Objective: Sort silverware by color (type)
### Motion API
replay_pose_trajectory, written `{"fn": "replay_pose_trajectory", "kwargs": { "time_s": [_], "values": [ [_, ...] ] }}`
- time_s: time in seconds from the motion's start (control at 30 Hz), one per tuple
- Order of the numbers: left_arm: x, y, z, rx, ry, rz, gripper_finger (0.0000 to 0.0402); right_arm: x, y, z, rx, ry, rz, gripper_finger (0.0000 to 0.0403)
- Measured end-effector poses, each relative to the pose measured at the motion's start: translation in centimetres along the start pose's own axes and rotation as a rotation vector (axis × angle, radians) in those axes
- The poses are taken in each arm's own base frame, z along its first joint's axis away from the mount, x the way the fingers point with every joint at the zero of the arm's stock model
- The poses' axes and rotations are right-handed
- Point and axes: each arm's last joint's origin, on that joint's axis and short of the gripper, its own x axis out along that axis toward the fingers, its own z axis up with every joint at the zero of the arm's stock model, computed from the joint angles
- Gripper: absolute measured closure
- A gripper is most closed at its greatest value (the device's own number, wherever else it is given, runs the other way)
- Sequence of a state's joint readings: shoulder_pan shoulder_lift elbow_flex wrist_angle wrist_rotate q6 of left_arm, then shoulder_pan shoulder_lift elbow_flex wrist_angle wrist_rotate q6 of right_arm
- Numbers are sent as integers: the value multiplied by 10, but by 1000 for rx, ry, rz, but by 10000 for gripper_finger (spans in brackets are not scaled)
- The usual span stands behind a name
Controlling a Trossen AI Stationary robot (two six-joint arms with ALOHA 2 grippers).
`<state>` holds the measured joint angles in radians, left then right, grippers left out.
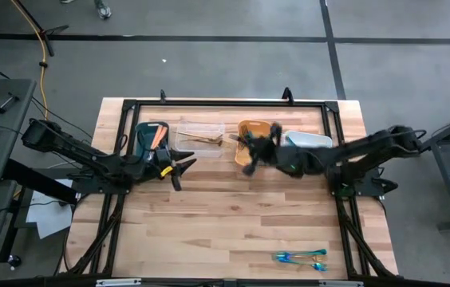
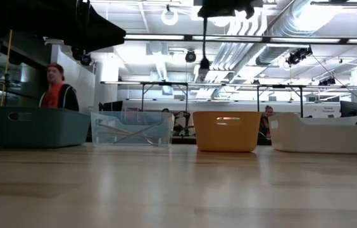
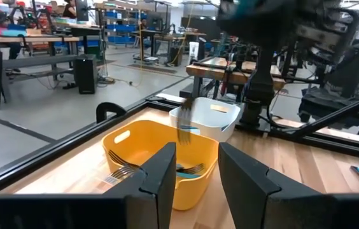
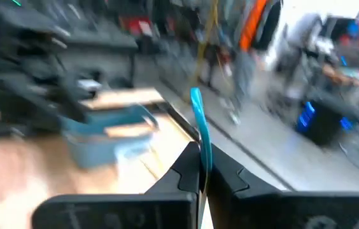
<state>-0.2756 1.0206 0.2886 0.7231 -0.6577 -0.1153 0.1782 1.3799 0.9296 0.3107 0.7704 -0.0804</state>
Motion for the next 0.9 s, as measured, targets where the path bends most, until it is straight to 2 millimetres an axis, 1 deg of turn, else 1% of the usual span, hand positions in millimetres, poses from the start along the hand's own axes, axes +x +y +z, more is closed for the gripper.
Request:
{"fn": "replay_pose_trajectory", "kwargs": {
  "time_s": [0.03, 0.1, 0.2, 0.27, 0.33, 0.47, 0.57, 0.63, 0.73, 0.9],
  "values": [
    [0, 0, 0, -4, 0, 0, 291, 6, -6, 10, -14, 56, -20, 402],
    [0, 0, 0, -4, 0, 0, 291, 20, -22, 22, -20, 195, -71, 402],
    [0, 0, 0, -4, 0, 0, 291, 40, -44, 28, 0, 404, -95, 402],
    [0, 0, 0, -5, 0, 0, 291, 54, -57, 26, 39, 517, -71, 402],
    [0, 0, 0, -4, 0, 0, 291, 70, -66, 19, 80, 598, -42, 402],
    [0, 0, 0, -5, 0, 0, 291, 98, -76, -5, 119, 708, 0, 402],
    [0, 0, 0, -5, 0, 0, 291, 112, -82, -20, 155, 767, 32, 402],
    [0, 0, 0, -5, -1, -1, 291, 119, -85, -29, 177, 802, 36, 402],
    [0, 0, 0, -5, -1, 0, 291, 124, -89, -36, 212, 830, 49, 402],
    [0, 0, 0, -5, 0, -1, 291, 126, -95, -43, 276, 888, 46, 402]
  ]
}}
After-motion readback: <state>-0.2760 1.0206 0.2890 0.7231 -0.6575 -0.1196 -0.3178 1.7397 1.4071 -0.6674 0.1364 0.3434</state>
